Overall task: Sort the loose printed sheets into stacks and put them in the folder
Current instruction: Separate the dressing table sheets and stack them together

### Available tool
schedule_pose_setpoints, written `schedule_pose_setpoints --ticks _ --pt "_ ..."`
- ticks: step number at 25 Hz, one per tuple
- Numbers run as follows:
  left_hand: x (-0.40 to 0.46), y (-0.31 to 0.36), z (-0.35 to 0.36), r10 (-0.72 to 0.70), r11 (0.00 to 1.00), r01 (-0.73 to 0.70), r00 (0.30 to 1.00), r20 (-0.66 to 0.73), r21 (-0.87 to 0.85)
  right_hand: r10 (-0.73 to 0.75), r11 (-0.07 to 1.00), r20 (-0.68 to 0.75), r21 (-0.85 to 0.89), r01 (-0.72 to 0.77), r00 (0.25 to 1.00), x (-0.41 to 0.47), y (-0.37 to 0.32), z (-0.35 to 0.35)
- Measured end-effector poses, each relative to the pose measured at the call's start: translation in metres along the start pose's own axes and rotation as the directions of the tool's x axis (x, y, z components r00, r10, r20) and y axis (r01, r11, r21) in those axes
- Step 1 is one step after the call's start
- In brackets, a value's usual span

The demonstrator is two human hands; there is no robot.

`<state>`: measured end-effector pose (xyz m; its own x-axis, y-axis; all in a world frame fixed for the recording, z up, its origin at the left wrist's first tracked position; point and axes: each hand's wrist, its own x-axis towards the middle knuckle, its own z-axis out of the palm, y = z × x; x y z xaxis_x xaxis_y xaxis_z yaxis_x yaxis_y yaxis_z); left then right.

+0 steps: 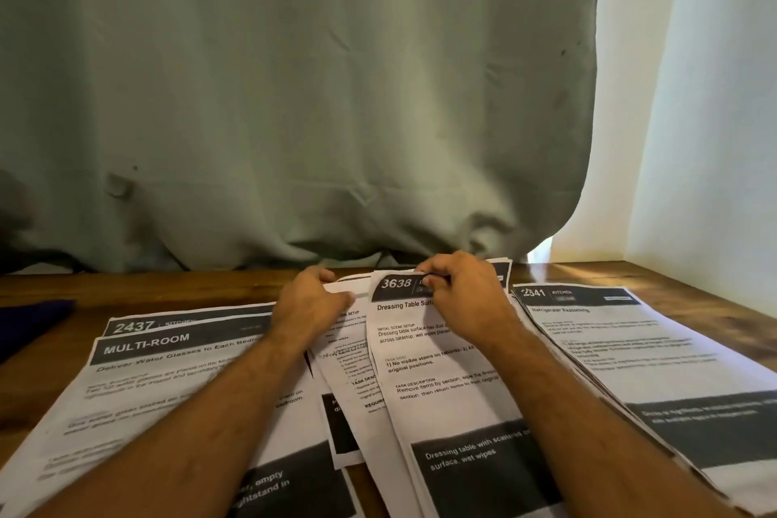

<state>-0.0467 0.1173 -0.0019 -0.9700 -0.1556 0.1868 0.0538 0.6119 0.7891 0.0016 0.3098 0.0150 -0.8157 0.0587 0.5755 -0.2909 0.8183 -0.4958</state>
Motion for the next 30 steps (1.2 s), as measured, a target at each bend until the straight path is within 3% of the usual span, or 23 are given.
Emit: schedule_pose_setpoints --ticks 6,10,13,17,22,25,28,30 --pt "0.003 -0.008 -0.002 0.152 0.979 -0.161 0.985 -0.081 -0.125 -0.008 0.999 0.104 -0.038 0.012 0.995 -0.016 -0.012 0.007" --pt "-0.001 -0.01 0.001 0.139 0.928 -0.169 0.984 -0.112 -0.331 0.072 0.997 0.198 0.015 -0.077 0.977 -0.025 -0.011 0.003" --pt "-0.002 -0.009 0.0 0.147 0.911 -0.182 0.982 -0.121 -0.369 0.102 0.993 0.226 0.035 -0.113 0.969 -0.028 -0.01 0.0" --pt "-0.003 -0.007 -0.001 0.194 0.915 -0.204 0.979 -0.062 -0.348 0.091 0.996 0.219 -0.01 -0.091 0.971 -0.03 -0.012 0.002" --pt "-0.008 -0.009 -0.011 0.297 0.869 -0.209 0.945 0.136 -0.449 0.05 0.999 0.214 -0.028 -0.045 0.976 -0.032 -0.019 0.004" --pt "-0.01 -0.013 -0.011 0.316 0.871 -0.211 0.932 0.177 -0.443 0.069 0.996 0.26 -0.077 -0.051 0.963 -0.032 -0.022 0.005" --pt "-0.011 -0.016 -0.01 0.329 0.819 -0.155 0.915 0.232 -0.552 0.092 0.994 0.249 -0.083 -0.073 0.964 -0.031 -0.022 0.004" --pt "-0.007 -0.017 -0.008 0.265 0.823 -0.124 0.947 0.183 -0.554 0.112 0.992 0.245 -0.082 -0.095 0.963 -0.031 -0.021 0.004"
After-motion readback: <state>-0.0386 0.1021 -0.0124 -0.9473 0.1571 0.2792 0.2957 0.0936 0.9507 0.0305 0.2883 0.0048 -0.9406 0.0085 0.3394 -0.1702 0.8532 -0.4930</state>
